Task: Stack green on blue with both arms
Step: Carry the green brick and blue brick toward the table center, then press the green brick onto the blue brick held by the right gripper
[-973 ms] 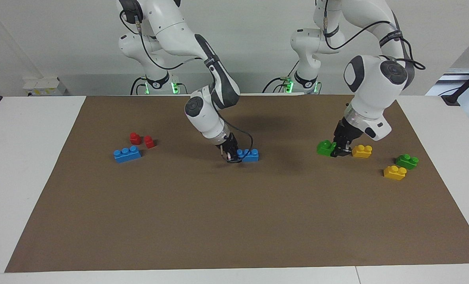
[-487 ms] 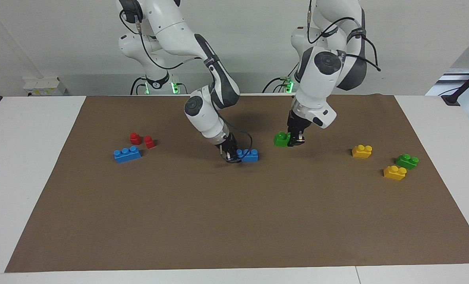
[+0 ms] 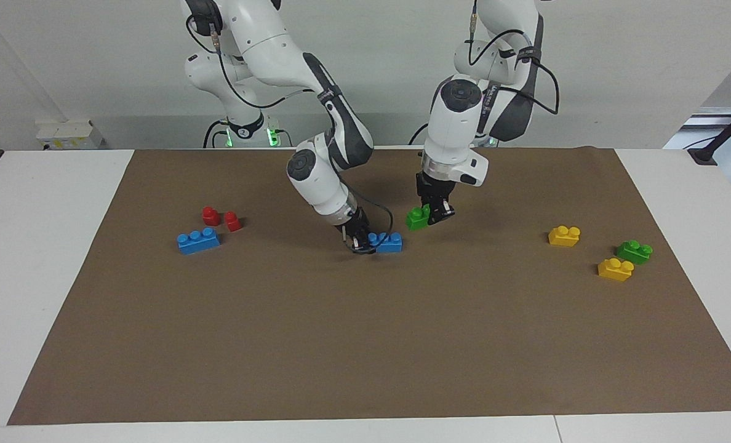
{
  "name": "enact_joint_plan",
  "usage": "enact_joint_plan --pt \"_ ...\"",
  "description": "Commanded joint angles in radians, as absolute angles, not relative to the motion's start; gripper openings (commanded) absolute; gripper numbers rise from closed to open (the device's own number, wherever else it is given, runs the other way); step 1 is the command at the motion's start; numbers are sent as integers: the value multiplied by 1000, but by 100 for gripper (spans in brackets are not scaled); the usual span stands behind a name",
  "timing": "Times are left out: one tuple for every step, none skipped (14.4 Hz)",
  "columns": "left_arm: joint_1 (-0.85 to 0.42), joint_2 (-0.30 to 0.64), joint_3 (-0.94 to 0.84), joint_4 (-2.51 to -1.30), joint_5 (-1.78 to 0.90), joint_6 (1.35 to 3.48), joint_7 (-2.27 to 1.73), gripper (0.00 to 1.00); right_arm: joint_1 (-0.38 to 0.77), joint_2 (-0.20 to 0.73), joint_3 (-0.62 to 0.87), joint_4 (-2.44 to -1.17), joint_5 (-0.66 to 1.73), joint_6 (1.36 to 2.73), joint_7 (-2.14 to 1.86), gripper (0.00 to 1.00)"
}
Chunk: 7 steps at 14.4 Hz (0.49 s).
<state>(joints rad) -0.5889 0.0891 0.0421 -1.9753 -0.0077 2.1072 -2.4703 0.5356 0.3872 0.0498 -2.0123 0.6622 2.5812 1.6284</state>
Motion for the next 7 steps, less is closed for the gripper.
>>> enact_joint_plan --pt "-611 107 57 -2014 11 2196 -2580 0 537 383 48 -2056 684 2620 1614 0" --pt "-612 109 55 -2017 11 2207 -2582 0 537 383 49 -2056 684 2620 1614 0" --pt "-633 110 54 -2020 11 2213 -2580 0 537 383 48 -2056 683 2620 1614 0" --pt "-655 117 55 -2023 11 2227 -2573 0 537 383 48 -2056 683 2620 1614 0" --pt "-661 126 55 -2023 11 2249 -2565 0 537 383 48 -2054 684 2620 1614 0" --pt "-664 138 55 -2023 11 2262 -2553 0 537 383 48 -2056 684 2620 1614 0" --pt "-679 143 55 -2023 11 2275 -2522 0 537 383 48 -2056 683 2622 1614 0"
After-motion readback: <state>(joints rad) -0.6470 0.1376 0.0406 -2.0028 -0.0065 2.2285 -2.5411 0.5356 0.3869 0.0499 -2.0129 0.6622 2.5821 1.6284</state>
